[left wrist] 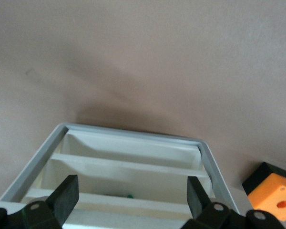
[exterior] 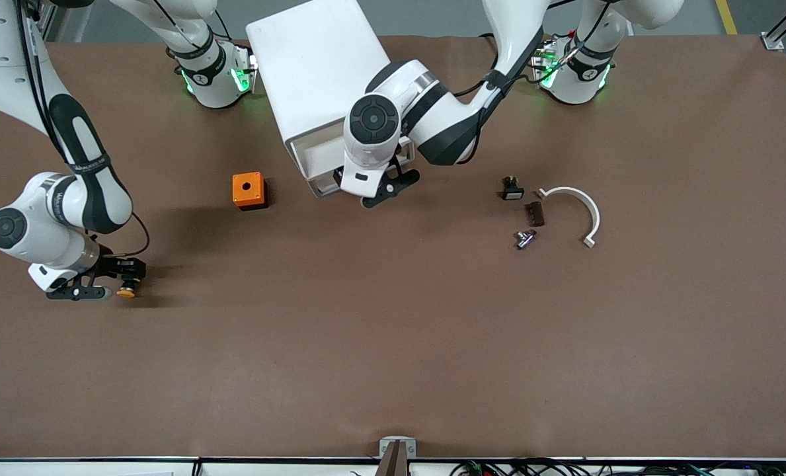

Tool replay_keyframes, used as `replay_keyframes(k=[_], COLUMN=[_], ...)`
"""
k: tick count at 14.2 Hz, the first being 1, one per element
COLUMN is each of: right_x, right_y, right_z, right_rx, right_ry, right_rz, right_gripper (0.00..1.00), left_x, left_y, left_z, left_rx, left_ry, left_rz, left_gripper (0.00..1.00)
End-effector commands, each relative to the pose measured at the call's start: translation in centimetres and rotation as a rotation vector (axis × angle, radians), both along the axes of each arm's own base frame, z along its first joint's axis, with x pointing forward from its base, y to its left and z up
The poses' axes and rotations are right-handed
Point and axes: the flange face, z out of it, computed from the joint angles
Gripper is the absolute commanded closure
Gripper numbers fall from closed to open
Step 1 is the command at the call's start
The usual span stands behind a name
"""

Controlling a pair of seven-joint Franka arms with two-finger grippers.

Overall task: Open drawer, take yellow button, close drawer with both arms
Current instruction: 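Set the yellow button on the table and open the right gripper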

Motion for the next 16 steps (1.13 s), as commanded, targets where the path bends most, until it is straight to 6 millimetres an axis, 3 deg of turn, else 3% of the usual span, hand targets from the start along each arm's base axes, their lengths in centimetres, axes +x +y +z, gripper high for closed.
replay_keyframes(k=[1, 5, 8, 13, 16], right_x=[2.1, 3.0, 2.1, 0.1, -0.4], right_y=[-0.4, 0.0, 0.9, 7.3, 10.3], right_z=[4.9, 13.7, 18.9, 29.1, 33.8], right_rx=[0.007, 0.015, 0.023, 0.008, -0.006], right_ry=[0.065, 0.068, 0.086, 0.109, 0.115], right_rz=[0.011, 0.001, 0.003, -0.045, -0.075], right_gripper=[0.0, 0.0, 0.0, 0.0, 0.0], left_x=[-1.1, -1.4, -1.5, -2.2, -2.7], left_y=[-0.9, -1.2, -1.1, -1.1, -1.5], left_z=[0.8, 0.8, 0.5, 0.0, 0.0], left_rx=[-0.025, -0.059, -0.05, -0.031, -0.024], left_ry=[0.052, 0.105, 0.114, 0.185, 0.194], left_rz=[0.044, 0.077, 0.094, 0.192, 0.207], left_gripper=[0.0, 0.0, 0.0, 0.0, 0.0])
